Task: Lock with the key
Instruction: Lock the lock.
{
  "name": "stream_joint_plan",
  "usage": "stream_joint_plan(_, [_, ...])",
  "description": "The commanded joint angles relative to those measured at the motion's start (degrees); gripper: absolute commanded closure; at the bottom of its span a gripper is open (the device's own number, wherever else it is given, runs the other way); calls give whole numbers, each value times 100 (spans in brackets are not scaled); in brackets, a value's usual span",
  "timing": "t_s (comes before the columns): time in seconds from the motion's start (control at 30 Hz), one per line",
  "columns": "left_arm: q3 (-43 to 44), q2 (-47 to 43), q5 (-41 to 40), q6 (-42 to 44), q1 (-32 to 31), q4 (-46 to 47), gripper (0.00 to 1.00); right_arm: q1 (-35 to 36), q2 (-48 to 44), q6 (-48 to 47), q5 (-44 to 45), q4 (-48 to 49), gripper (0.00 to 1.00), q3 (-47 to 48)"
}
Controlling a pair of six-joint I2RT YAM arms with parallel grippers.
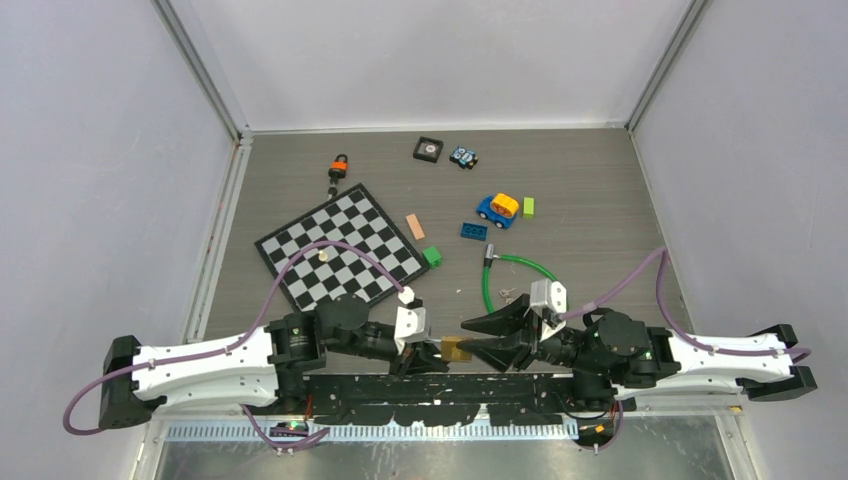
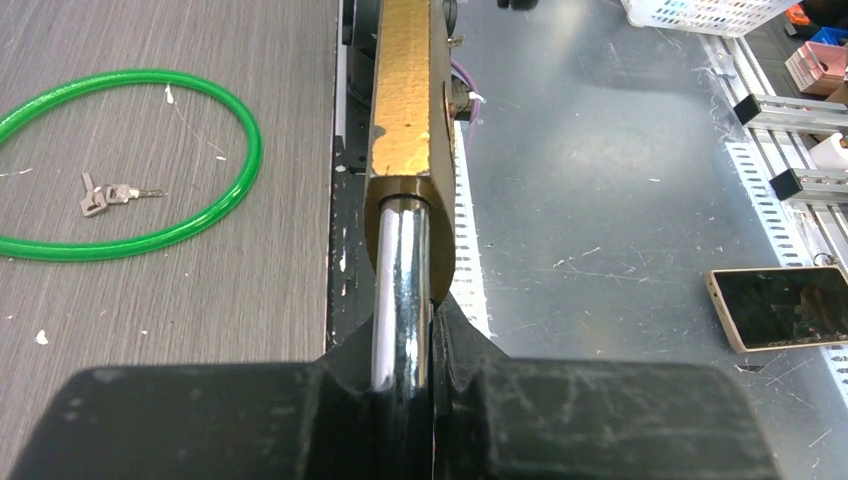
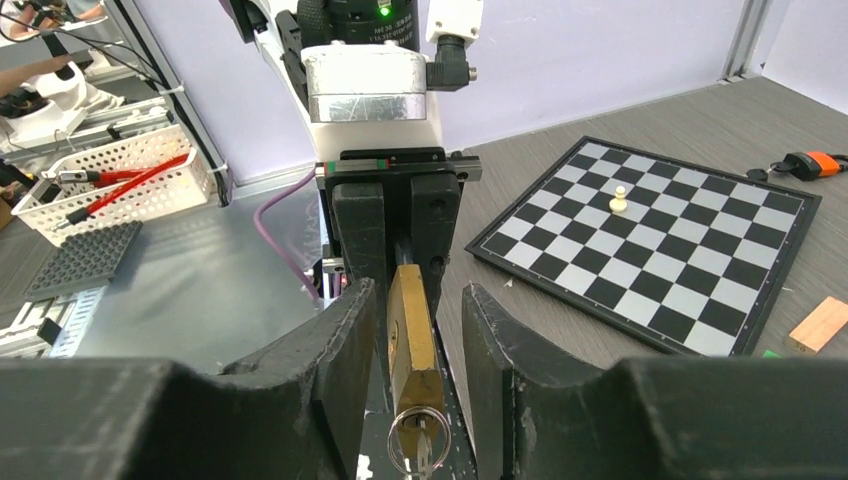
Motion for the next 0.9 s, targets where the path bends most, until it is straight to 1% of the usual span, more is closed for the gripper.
stream_joint_plan(0.0, [118, -239, -24, 25, -7, 660, 100, -16, 17, 115, 12, 21, 56, 92])
stream_joint_plan(0.07, [122, -238, -24, 32, -4, 669, 100, -16, 125, 155, -127, -16, 51, 102])
stream_joint_plan(0.13, [126, -240, -9, 34, -1, 676, 100, -16, 273, 183, -269, -31, 49, 123])
stream_joint_plan(0.33, [164, -229, 118, 17, -1, 713, 100, -16, 656, 141, -279, -45, 49, 127])
stream_joint_plan(0.37, [168, -231, 124, 16, -5, 718, 100, -16, 687, 125, -277, -26, 51, 126])
stream_joint_plan(0.5, [140, -278, 110, 16, -3, 713, 100, -16, 641, 84, -284, 7, 66, 94])
stream_joint_plan(0.53, [132, -296, 87, 16, -1, 713, 100, -16, 606, 79, -261, 0, 72, 85])
stream_joint_plan(0.6, [109, -333, 57, 16, -6, 721, 100, -16, 523, 63, -262, -34, 92, 66])
stream_joint_plan(0.63, [87, -349, 50, 9, -3, 730, 100, -16, 471, 44, -257, -45, 98, 58])
stream_joint_plan(0.7, [81, -350, 35, 13, -3, 727, 100, -15, 339, 12, -241, -64, 99, 43])
stream_joint_plan(0.73, [80, -354, -4, 11, -7, 700, 94, -16, 263, -13, -248, -64, 99, 35])
stream_joint_plan(0.8, [54, -347, -44, -16, -1, 694, 71, -16, 136, -71, -238, -73, 99, 50])
stream_joint_plan(0.87, [37, -333, -8, -35, -8, 689, 55, -14, 18, -134, -206, -137, 99, 92])
